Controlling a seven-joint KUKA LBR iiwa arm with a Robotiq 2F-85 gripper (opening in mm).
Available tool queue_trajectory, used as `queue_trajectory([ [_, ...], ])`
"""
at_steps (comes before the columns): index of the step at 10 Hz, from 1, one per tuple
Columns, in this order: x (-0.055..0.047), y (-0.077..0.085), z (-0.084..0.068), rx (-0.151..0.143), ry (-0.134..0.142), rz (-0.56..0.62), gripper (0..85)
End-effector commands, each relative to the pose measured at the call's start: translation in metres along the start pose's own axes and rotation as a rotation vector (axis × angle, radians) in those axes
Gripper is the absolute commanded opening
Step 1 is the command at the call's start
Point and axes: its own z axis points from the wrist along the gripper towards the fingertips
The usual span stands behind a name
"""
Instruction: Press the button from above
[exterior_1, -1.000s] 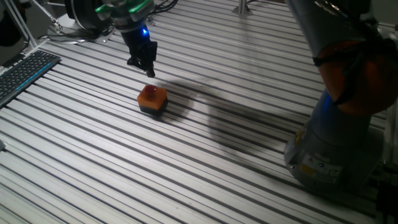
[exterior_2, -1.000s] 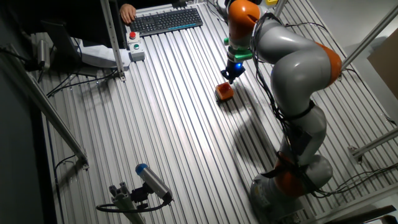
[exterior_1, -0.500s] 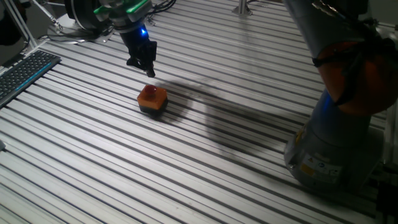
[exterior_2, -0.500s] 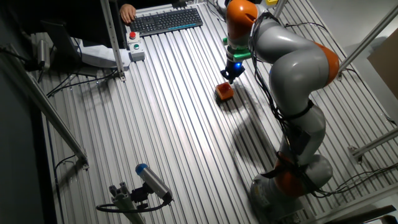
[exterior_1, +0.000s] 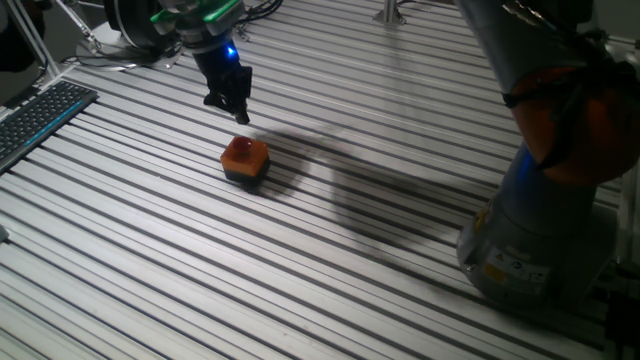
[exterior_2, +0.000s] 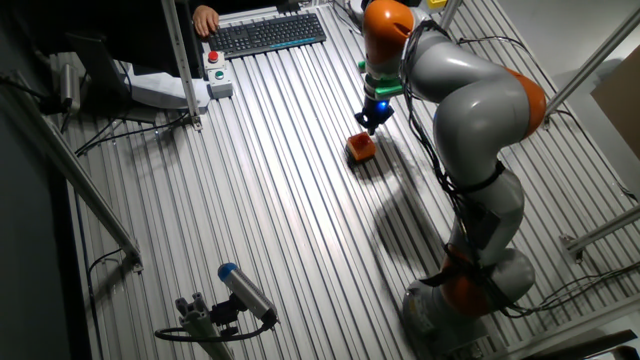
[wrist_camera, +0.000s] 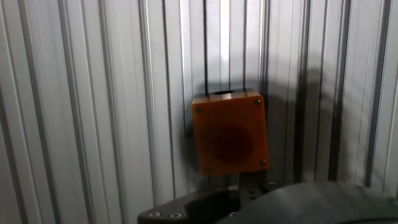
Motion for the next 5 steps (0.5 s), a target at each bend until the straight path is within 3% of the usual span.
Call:
queue_trajectory([
  [1, 0.0, 0.0004, 0.0003, 0.009, -0.004, 0.001, 0.0],
  [2, 0.0, 0.0004, 0.0003, 0.009, -0.017, 0.009, 0.0],
  [3, 0.0, 0.0004, 0.0003, -0.002, -0.049, 0.028, 0.0],
  [5, 0.0, 0.0004, 0.0003, 0.011, -0.086, 0.02, 0.0],
])
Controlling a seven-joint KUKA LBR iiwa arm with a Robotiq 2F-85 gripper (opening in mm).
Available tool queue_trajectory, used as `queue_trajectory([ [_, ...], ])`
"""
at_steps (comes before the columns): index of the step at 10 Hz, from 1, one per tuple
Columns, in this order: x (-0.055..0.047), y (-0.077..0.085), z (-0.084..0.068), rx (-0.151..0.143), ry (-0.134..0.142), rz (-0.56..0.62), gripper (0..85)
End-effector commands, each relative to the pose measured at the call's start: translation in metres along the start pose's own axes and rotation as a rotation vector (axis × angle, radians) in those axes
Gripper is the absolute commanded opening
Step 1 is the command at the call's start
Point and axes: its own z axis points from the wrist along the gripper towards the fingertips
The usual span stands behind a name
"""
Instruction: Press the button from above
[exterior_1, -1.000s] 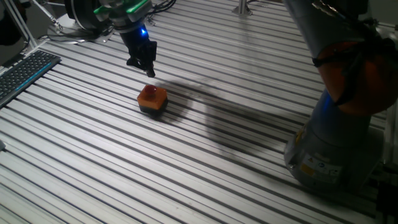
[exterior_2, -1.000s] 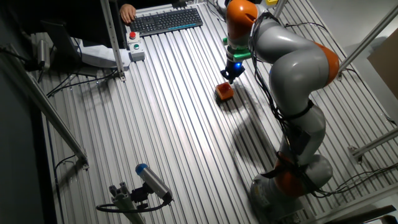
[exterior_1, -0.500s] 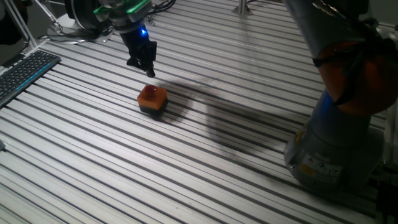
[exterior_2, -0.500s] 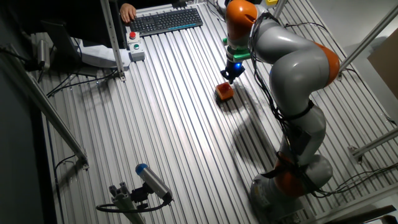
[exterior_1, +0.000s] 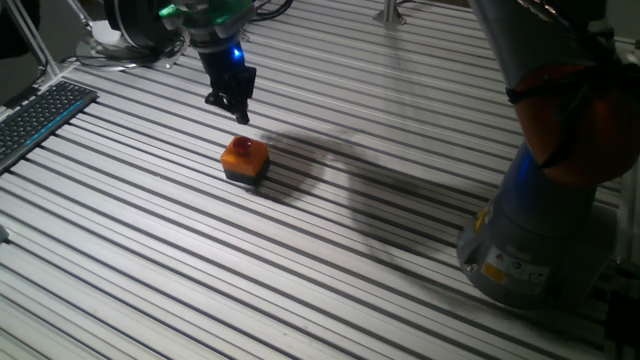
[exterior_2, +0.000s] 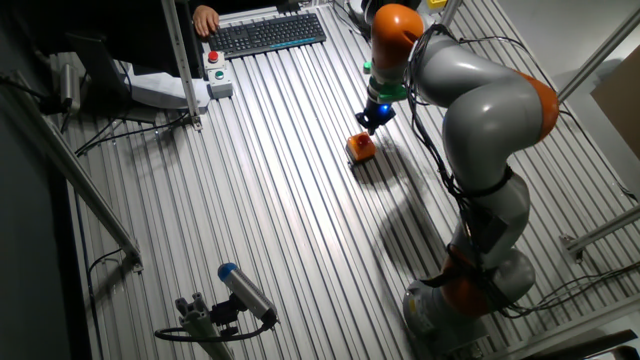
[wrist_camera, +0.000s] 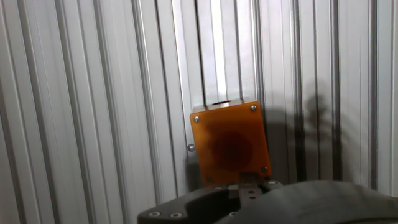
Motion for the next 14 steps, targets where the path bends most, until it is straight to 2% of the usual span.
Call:
queue_trajectory([
  [1, 0.0, 0.0, 0.0, -0.003, -0.016, 0.007, 0.0],
  [3, 0.0, 0.0, 0.0, -0.002, -0.019, 0.01, 0.0],
  [5, 0.0, 0.0, 0.0, -0.005, -0.007, 0.002, 0.0],
  [6, 0.0, 0.0, 0.0, 0.001, -0.008, 0.004, 0.0],
  [8, 0.0, 0.0, 0.0, 0.019, 0.006, -0.005, 0.0],
  [11, 0.0, 0.0, 0.0, 0.017, 0.003, -0.001, 0.0],
  [12, -0.003, 0.0, 0.004, 0.02, 0.0, -0.002, 0.0],
  [14, -0.018, 0.003, 0.022, 0.021, 0.001, -0.01, 0.0],
])
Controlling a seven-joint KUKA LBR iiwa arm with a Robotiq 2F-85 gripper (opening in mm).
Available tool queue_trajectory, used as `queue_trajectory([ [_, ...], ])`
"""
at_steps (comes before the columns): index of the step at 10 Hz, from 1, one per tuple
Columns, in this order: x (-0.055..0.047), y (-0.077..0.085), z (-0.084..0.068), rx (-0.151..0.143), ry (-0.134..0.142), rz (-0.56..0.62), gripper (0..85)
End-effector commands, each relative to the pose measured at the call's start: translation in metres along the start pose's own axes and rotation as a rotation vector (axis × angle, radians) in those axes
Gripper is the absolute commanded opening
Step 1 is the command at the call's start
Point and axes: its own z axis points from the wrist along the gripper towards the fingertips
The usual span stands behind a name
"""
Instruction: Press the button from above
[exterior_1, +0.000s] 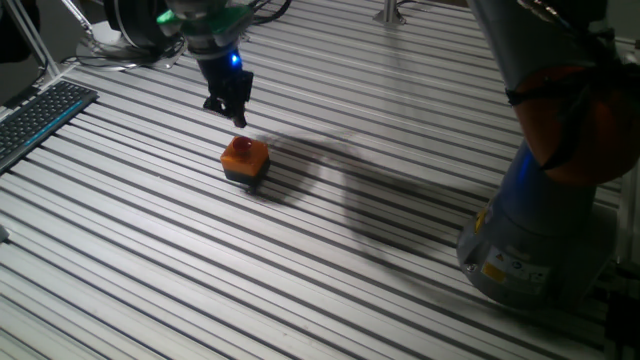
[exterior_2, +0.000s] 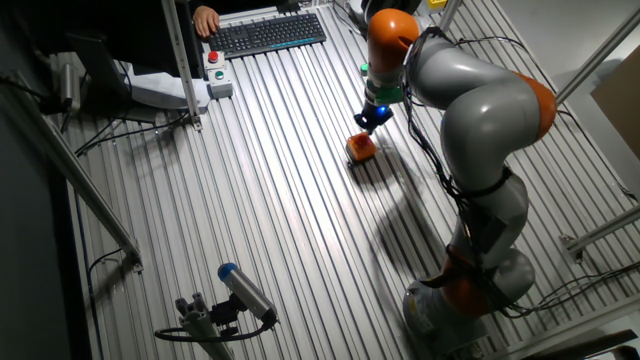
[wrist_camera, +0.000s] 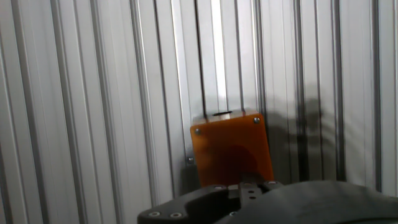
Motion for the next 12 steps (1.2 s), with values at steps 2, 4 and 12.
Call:
queue_trajectory([
  [2, -0.006, 0.007, 0.015, 0.003, 0.003, -0.002, 0.0],
  [4, -0.005, 0.007, 0.019, 0.004, 0.003, -0.005, 0.0],
  [12, 0.001, 0.0, 0.044, -0.013, -0.022, -0.011, 0.0],
])
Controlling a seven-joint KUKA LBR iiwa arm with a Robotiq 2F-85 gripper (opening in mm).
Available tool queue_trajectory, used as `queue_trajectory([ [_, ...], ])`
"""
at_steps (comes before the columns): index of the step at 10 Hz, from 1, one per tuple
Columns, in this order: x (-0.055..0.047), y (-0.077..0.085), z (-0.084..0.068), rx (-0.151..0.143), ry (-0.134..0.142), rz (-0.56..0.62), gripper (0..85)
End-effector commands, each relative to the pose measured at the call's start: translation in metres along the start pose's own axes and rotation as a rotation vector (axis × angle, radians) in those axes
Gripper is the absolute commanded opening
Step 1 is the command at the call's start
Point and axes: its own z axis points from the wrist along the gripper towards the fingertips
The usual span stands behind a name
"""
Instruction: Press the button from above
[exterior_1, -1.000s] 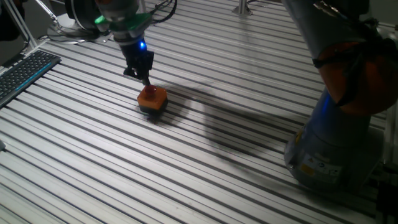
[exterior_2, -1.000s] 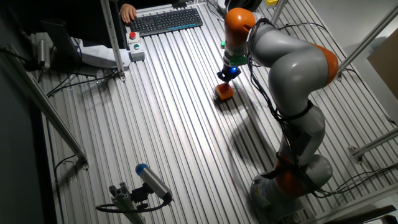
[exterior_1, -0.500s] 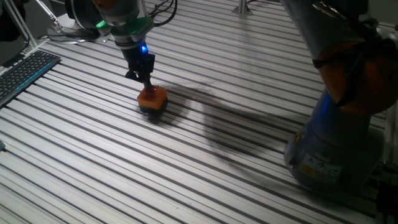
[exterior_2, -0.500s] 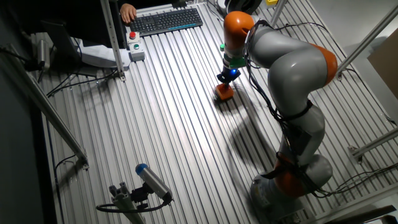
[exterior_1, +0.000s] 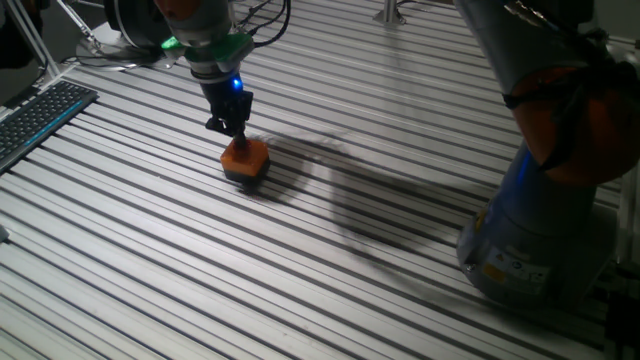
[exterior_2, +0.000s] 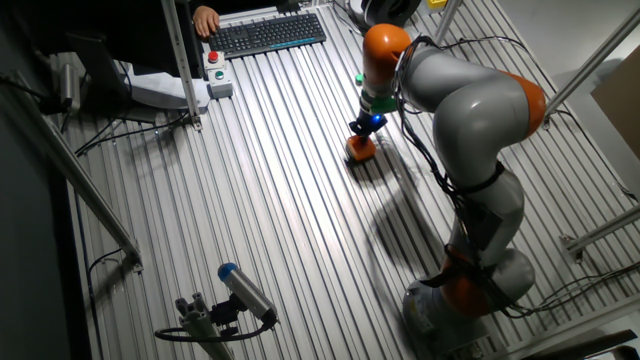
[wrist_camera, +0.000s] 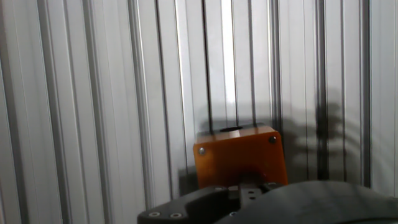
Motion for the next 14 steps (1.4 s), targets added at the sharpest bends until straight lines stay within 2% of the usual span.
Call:
queue_trajectory([
  [1, 0.006, 0.002, 0.011, 0.0, 0.007, 0.006, 0.0],
  [2, 0.009, 0.005, 0.013, 0.001, 0.0, 0.012, 0.0],
  [3, 0.011, 0.006, 0.004, -0.004, 0.007, 0.02, 0.0],
  [4, 0.012, 0.005, -0.016, -0.012, 0.031, 0.022, 0.0],
  [5, 0.014, 0.003, -0.044, -0.01, 0.047, 0.019, 0.0],
  [6, 0.015, 0.002, -0.061, -0.004, 0.05, 0.019, 0.0],
  [7, 0.021, -0.001, -0.072, -0.021, 0.029, 0.04, 0.0],
  [8, 0.028, -0.009, -0.079, -0.073, 0.02, 0.059, 0.0],
  [10, 0.035, -0.013, -0.085, -0.077, -0.005, 0.059, 0.0],
  [11, 0.034, -0.011, -0.084, -0.058, -0.017, 0.056, 0.0],
  [12, 0.034, -0.011, -0.083, -0.056, -0.03, 0.054, 0.0],
  [13, 0.032, -0.01, -0.082, -0.034, -0.032, 0.037, 0.0],
  [14, 0.03, -0.01, -0.08, -0.03, -0.048, 0.033, 0.0],
])
